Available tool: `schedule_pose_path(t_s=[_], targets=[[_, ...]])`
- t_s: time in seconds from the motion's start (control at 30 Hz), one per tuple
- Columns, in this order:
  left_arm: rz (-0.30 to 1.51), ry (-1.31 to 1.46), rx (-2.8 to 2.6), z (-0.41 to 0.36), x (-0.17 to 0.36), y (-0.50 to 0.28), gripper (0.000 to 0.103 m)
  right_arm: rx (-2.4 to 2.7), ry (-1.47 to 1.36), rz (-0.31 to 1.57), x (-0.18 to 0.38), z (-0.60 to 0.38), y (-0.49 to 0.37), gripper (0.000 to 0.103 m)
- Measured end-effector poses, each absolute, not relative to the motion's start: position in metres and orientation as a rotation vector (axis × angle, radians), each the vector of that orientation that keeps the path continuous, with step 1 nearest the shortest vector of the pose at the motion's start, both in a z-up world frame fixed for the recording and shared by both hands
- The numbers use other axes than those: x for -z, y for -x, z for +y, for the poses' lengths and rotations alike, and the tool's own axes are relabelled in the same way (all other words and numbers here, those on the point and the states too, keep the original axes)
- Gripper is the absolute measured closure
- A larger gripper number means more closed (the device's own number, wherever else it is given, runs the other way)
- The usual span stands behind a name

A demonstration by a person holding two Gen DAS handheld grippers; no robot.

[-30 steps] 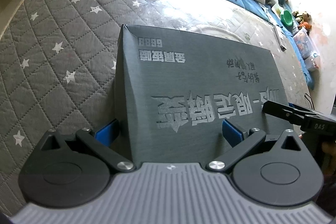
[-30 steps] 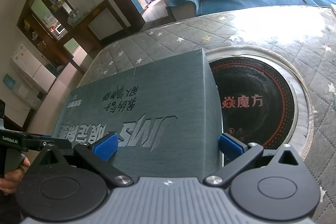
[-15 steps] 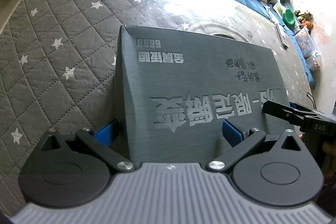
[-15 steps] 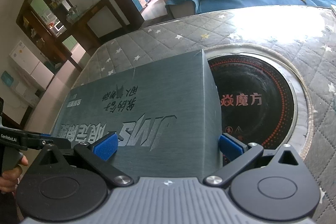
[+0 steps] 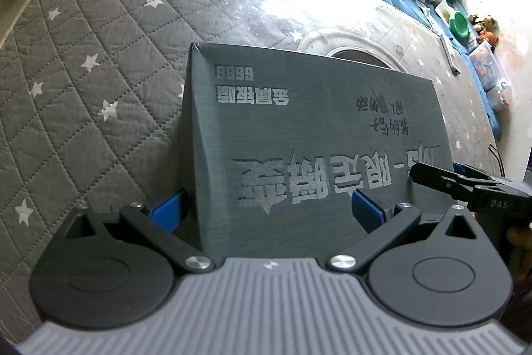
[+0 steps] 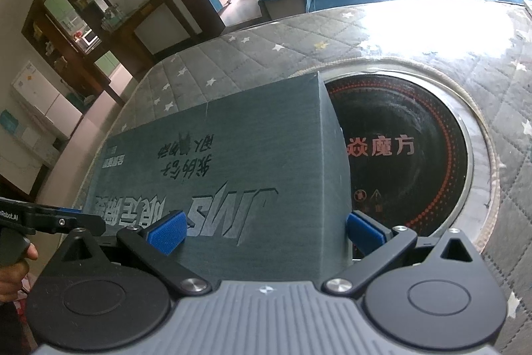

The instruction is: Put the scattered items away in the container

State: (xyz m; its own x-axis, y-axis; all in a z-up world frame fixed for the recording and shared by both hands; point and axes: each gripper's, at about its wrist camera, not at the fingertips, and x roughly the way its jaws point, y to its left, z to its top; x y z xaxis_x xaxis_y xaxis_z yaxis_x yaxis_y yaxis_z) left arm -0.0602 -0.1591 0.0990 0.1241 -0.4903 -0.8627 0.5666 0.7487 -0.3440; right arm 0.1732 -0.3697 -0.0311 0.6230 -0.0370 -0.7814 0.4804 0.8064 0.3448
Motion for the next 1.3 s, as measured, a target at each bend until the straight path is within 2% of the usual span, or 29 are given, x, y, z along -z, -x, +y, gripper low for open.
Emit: schedule_pose_path(t_s=[0.6, 1.3], targets=[[1.198, -0.079, 0.778, -0.155, -0.102, 0.063, 0.000, 0.318, -0.564, 0.861, 0.037, -0.367, -0.170, 0.000], [1.052, -0.139, 0.775, -0.130, -0.115, 0.116, 0.000, 0.315, -0.550, 0.824, 0.033, -0.351, -0.144, 0.000]])
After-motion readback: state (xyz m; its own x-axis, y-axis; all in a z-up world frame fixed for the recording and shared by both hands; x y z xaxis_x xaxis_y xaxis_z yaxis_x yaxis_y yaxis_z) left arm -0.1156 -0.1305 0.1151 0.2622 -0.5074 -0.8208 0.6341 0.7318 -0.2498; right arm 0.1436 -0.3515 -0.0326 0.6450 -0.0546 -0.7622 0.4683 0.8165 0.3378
